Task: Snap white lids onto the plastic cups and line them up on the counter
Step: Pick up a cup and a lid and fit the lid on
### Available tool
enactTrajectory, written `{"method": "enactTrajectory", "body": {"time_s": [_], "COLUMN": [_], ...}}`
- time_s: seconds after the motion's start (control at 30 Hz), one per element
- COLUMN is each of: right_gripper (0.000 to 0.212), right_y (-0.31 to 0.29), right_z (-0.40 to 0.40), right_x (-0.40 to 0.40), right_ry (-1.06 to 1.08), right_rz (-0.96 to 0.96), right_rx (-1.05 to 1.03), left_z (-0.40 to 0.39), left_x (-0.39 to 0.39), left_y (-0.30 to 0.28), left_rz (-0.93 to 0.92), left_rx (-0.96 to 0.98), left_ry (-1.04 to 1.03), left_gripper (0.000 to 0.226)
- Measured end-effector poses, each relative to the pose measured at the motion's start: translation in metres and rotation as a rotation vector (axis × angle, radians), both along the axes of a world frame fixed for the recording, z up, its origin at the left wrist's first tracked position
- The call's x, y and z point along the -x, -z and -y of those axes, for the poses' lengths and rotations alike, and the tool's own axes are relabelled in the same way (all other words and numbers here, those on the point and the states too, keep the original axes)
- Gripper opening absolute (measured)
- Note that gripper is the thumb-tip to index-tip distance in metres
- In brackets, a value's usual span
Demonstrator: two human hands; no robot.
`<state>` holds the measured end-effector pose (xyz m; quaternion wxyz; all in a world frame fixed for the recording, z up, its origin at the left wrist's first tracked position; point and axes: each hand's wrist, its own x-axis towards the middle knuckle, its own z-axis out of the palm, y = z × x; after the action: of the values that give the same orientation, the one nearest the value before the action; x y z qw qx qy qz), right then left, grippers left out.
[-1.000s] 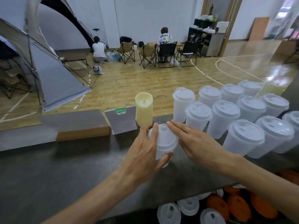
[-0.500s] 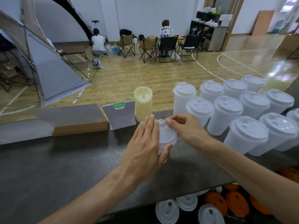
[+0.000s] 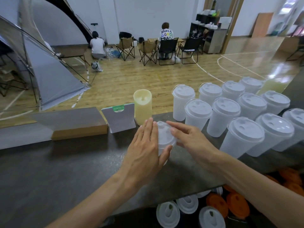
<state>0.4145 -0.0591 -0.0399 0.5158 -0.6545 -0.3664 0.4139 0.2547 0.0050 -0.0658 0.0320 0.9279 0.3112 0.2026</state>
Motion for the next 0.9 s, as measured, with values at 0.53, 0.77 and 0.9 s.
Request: {"method": "enactTrajectory", "body": {"time_s": [0.53, 0.77, 0.9], "right_gripper": [0.061, 0.060, 0.056], "right_y": [0.011, 0.021, 0.021], "right_z": [0.009, 0.006, 0.005], "right_x": [0.000, 0.000, 0.001], "right_ry": [-0.211, -0.252, -0.240], "right_rz": [0.098, 0.585, 0.673], "right_rx": [0.042, 0.055, 0.061], "left_z": [0.001, 0.013, 0.009], "left_x": [-0.005, -0.023, -0.022], "left_y": [0.015, 0.024, 0.023], "left_rz": [0.343, 0.716, 0.807], "left_rx": [0.407, 0.517, 0.669], "left_ry": [0.046, 0.006, 0.000], "left_gripper": [0.065, 0.055, 0.056]}}
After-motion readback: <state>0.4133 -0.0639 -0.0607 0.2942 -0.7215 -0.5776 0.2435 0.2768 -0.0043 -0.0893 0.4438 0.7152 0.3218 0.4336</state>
